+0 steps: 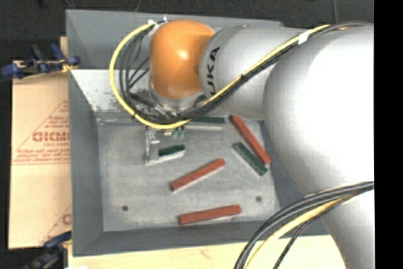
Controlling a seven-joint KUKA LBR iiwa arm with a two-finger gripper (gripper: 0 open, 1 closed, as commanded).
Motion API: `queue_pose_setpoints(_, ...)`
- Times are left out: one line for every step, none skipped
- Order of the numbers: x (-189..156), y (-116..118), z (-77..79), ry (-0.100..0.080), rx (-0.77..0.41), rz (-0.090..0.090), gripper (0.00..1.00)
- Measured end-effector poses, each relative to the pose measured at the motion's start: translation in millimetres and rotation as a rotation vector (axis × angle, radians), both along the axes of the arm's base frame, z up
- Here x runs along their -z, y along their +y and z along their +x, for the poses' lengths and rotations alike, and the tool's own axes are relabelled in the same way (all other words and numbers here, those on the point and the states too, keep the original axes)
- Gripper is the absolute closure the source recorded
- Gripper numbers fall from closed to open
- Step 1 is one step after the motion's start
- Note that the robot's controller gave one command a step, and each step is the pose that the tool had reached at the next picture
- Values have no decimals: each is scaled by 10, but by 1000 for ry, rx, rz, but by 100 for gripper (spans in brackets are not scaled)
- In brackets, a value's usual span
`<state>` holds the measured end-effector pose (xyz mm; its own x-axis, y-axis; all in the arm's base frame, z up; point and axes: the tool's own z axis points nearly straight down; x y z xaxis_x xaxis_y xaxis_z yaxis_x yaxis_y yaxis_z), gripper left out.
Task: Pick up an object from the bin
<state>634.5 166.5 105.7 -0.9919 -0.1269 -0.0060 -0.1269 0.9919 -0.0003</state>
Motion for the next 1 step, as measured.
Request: queue_pose_setpoints(1, -245, -116, 6, -28, -1, 0)
